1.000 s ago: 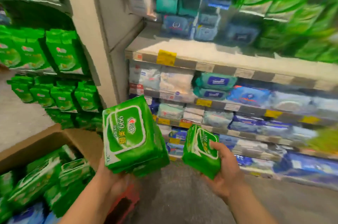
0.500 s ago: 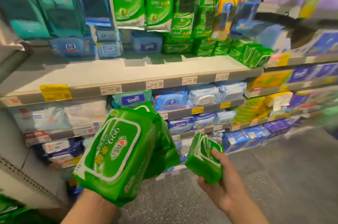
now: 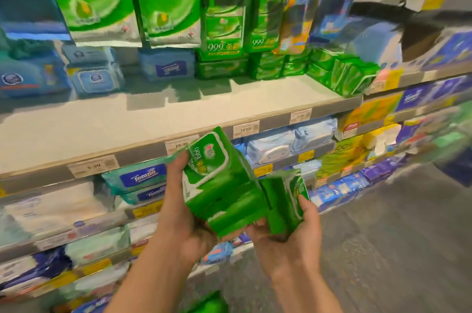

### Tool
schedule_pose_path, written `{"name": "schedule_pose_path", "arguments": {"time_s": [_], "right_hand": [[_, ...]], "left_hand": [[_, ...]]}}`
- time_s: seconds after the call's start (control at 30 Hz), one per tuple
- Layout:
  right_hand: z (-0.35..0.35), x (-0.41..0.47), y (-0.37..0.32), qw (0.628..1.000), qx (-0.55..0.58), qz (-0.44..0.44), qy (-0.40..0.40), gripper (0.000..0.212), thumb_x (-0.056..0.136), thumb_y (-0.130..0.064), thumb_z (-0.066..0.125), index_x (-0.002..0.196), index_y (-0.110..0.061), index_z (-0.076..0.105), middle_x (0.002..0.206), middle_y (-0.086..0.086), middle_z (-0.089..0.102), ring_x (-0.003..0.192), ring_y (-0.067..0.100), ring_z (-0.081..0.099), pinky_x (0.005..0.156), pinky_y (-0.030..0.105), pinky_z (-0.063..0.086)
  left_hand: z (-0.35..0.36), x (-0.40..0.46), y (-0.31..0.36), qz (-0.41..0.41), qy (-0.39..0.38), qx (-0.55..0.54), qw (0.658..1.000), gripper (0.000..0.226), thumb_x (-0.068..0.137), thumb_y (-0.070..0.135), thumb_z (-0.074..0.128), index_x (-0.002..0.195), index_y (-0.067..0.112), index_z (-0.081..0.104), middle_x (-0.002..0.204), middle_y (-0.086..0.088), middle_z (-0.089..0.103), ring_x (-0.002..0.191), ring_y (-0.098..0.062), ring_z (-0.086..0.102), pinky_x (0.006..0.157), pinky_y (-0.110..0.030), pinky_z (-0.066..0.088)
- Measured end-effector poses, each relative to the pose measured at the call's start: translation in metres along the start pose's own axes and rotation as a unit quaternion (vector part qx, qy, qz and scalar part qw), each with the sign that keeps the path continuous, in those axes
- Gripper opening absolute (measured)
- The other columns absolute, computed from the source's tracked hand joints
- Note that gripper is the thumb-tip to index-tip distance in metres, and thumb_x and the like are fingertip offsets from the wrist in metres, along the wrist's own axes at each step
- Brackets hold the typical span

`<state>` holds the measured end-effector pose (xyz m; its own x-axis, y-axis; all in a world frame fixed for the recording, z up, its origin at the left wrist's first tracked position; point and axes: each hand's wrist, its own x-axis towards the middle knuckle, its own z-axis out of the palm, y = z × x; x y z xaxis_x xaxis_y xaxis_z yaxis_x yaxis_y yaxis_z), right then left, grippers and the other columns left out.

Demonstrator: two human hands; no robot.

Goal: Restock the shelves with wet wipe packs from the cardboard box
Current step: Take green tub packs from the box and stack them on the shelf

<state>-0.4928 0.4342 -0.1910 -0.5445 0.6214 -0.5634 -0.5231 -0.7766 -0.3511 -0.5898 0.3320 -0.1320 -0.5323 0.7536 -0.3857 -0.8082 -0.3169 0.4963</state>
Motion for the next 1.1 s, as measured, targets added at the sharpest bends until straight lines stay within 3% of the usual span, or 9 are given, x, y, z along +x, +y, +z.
{"name": "schedule_pose_path", "arguments": {"time_s": [0.1,0.23,0.37,0.47,0.6,0.7,0.83,0.97,1.1], "right_hand": [[0.011,0.023,-0.016,0.999,-0.048,-0.008,0.000,0.040,0.094,-0.037,0.061,0.076,-0.005,0.077,0.081,0.018,0.070,0.068,0.030,0.066,0.086,0.047,0.056],[0.038,0.044,-0.062,0.992,-0.113,-0.056,-0.024,0.035,0.089,-0.035,0.068,0.114,-0.011,0.070,0.102,0.020,0.077,0.084,0.034,0.077,0.070,0.045,0.065],[0.065,0.070,-0.120,0.972,-0.204,-0.097,-0.062,0.024,0.092,-0.031,0.065,0.110,-0.016,0.068,0.103,0.017,0.078,0.081,0.029,0.077,0.060,0.036,0.063],[0.084,0.099,-0.163,0.947,-0.290,-0.114,-0.077,0.019,0.094,-0.030,0.065,0.104,-0.014,0.069,0.091,0.012,0.079,0.072,0.023,0.076,0.055,0.033,0.062],[0.112,0.149,-0.215,0.898,-0.407,-0.124,-0.115,0.035,0.087,-0.032,0.071,0.115,-0.011,0.066,0.104,0.015,0.075,0.083,0.030,0.074,0.057,0.037,0.059],[0.138,0.183,-0.246,0.850,-0.488,-0.110,-0.163,0.024,0.096,-0.028,0.066,0.111,-0.009,0.066,0.098,0.013,0.076,0.080,0.028,0.074,0.063,0.040,0.062],[0.174,0.231,-0.270,0.788,-0.584,-0.110,-0.163,0.034,0.087,-0.036,0.078,0.105,-0.009,0.070,0.095,0.016,0.077,0.084,0.035,0.075,0.082,0.059,0.061],[0.200,0.278,-0.274,0.742,-0.635,-0.099,-0.193,0.035,0.089,-0.038,0.076,0.109,-0.010,0.069,0.098,0.011,0.076,0.079,0.022,0.073,0.071,0.039,0.061],[0.211,0.322,-0.269,0.687,-0.690,-0.095,-0.207,0.030,0.090,-0.039,0.075,0.109,-0.016,0.071,0.101,0.011,0.076,0.079,0.026,0.072,0.076,0.050,0.061]], "left_hand": [[0.000,0.031,0.007,-0.002,-0.009,0.004,1.000,0.053,0.074,0.069,0.059,0.087,0.021,0.079,0.096,-0.013,0.075,0.080,-0.031,0.073,0.075,-0.044,0.056],[0.021,0.063,0.015,-0.013,-0.002,0.036,0.999,0.052,0.078,0.066,0.058,0.093,0.022,0.080,0.110,-0.013,0.074,0.096,-0.034,0.072,0.093,-0.052,0.052],[0.045,0.092,0.020,-0.007,-0.013,0.033,0.999,0.049,0.079,0.065,0.058,0.087,0.023,0.081,0.103,-0.012,0.076,0.087,-0.033,0.074,0.084,-0.050,0.055],[0.063,0.110,0.016,0.000,-0.020,0.033,0.999,0.051,0.077,0.065,0.059,0.093,0.022,0.080,0.108,-0.013,0.075,0.093,-0.034,0.073,0.087,-0.053,0.053],[0.085,0.135,0.003,0.043,-0.003,0.028,0.999,0.048,0.077,0.064,0.059,0.090,0.022,0.080,0.103,-0.011,0.076,0.088,-0.033,0.074,0.086,-0.050,0.054],[0.106,0.150,-0.006,0.077,0.022,0.014,0.997,0.047,0.071,0.064,0.061,0.075,0.021,0.080,0.094,-0.012,0.076,0.077,-0.032,0.074,0.084,-0.048,0.054],[0.131,0.167,-0.016,0.119,0.042,0.007,0.992,0.049,0.067,0.066,0.064,0.076,0.021,0.080,0.104,-0.018,0.074,0.086,-0.037,0.073,0.087,-0.054,0.052],[0.146,0.180,-0.019,0.162,0.060,0.013,0.985,0.051,0.076,0.068,0.058,0.084,0.022,0.079,0.105,-0.015,0.074,0.089,-0.035,0.073,0.087,-0.056,0.052],[0.155,0.187,-0.022,0.184,0.085,0.009,0.979,0.050,0.076,0.068,0.058,0.085,0.023,0.079,0.102,-0.013,0.075,0.087,-0.034,0.073,0.089,-0.056,0.051]]}}
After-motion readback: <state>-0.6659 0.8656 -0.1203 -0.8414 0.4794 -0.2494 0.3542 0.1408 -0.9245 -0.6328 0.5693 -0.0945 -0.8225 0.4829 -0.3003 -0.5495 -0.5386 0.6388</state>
